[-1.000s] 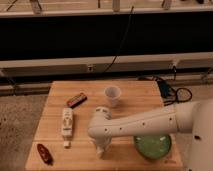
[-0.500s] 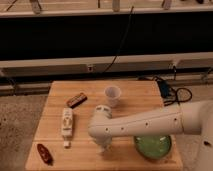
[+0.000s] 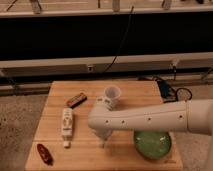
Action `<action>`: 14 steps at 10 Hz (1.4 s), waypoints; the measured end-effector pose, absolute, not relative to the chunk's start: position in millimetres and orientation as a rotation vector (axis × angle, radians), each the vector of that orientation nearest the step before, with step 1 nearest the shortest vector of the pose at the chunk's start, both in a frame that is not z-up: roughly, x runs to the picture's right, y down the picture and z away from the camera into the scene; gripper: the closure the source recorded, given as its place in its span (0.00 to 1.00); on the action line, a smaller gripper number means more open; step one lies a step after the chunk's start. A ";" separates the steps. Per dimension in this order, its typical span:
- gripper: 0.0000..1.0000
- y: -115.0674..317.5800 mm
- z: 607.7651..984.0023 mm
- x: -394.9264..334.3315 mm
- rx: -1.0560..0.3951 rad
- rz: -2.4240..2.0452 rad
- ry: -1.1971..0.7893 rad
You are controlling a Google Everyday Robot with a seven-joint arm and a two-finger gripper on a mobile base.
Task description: Place the white sponge in the ceramic cup
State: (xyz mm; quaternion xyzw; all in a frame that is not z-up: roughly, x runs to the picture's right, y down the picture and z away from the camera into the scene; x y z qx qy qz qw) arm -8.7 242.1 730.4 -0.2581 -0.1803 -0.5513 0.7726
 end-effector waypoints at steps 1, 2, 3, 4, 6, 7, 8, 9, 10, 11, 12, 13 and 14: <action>1.00 240.2 729.5 -8.1 -0.557 -1.192 -0.392; 0.96 233.5 730.9 -7.1 -0.551 -1.190 -0.395; 0.90 224.9 736.2 -5.7 -0.542 -1.187 -0.396; 0.85 217.1 740.9 -5.5 -0.534 -1.185 -0.395; 0.86 197.2 742.5 -8.7 -0.522 -1.187 -0.389; 0.94 191.9 743.3 -8.2 -0.521 -1.185 -0.386; 0.98 184.9 745.2 -7.1 -0.516 -1.184 -0.384; 0.99 171.3 750.0 -3.7 -0.507 -1.177 -0.372; 0.99 160.9 753.1 -5.2 -0.502 -1.177 -0.364; 0.99 147.3 754.1 -8.8 -0.491 -1.177 -0.357; 0.99 140.2 753.5 -4.9 -0.495 -1.175 -0.351; 0.99 141.1 753.5 -0.1 -0.505 -1.169 -0.342; 0.99 138.6 754.6 0.0 -0.503 -1.162 -0.338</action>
